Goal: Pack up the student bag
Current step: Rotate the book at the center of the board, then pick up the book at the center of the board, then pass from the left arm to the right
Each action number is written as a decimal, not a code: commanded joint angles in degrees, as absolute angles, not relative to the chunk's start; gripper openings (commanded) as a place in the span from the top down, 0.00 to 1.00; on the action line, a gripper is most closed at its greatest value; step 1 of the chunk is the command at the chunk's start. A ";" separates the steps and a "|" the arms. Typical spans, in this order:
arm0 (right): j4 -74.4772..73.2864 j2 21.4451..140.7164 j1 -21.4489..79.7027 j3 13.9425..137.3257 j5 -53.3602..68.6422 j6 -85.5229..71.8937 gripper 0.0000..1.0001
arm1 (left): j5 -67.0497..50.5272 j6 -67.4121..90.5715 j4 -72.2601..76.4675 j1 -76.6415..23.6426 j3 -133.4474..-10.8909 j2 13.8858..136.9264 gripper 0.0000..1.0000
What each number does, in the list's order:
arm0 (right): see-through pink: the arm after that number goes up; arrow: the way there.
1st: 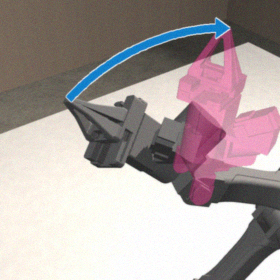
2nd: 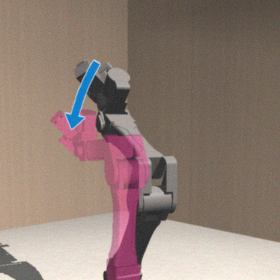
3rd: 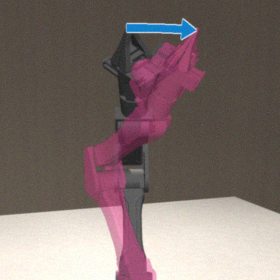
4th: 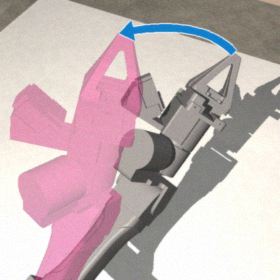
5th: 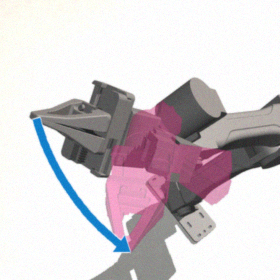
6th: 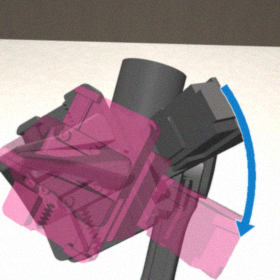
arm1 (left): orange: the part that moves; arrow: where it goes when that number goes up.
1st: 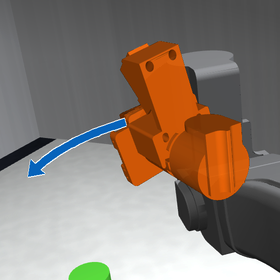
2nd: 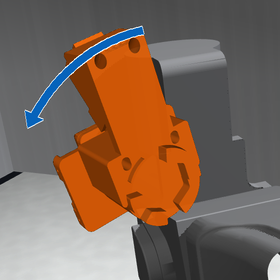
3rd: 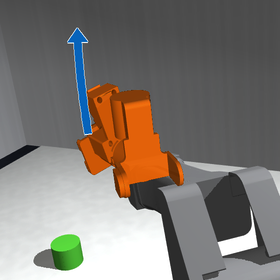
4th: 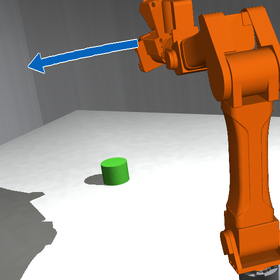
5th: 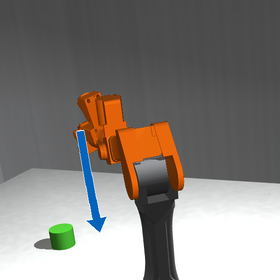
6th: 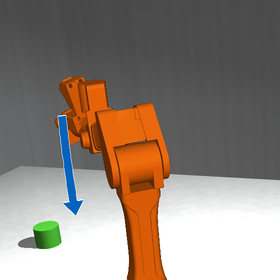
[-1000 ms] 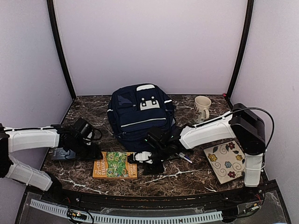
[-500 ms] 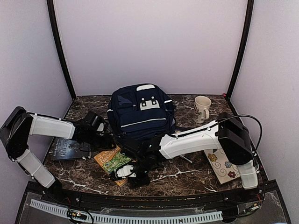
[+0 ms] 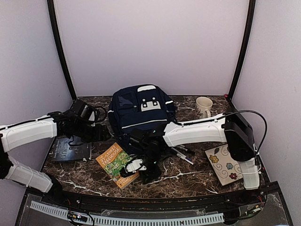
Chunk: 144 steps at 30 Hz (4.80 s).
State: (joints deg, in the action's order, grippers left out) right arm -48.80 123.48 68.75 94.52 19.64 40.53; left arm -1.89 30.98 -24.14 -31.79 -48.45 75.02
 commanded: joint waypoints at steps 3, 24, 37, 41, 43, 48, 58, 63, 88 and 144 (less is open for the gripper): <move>-50.65 118.83 63.57 99.14 22.20 37.25 0.68 | 0.37 38.93 -32.88 -31.88 -44.98 62.45 0.25; -34.24 132.77 60.43 104.91 16.05 5.32 0.67 | -9.23 58.21 -14.76 -31.86 -20.28 54.72 0.25; -31.14 140.14 54.76 98.72 28.18 -0.88 1.00 | -10.16 64.57 -4.93 -33.09 -15.78 59.85 0.25; -30.65 141.61 54.12 96.56 27.24 -2.07 1.00 | -9.20 65.52 -2.73 -34.50 -16.27 61.59 0.24; -31.40 142.85 54.06 96.40 26.99 -2.11 1.00 | -8.76 65.35 -0.42 -34.92 -16.79 62.30 0.24; -32.67 145.84 53.99 97.30 27.84 -2.26 1.00 | -8.13 63.27 5.63 -37.45 -19.62 64.38 0.24; -32.96 145.70 53.88 97.58 28.33 -1.95 1.00 | -6.45 64.44 18.28 -39.48 -19.86 65.10 0.36; -32.91 145.23 53.80 97.66 28.51 -2.07 1.00 | -4.24 64.69 17.98 -39.80 -19.34 59.52 0.53; -34.47 109.43 44.43 88.40 21.85 13.21 0.72 | -7.70 36.17 -17.35 -39.49 -53.98 59.74 1.00; -21.39 100.43 32.51 85.33 66.44 3.35 1.00 | -43.83 30.72 20.25 -38.39 -59.90 83.46 0.56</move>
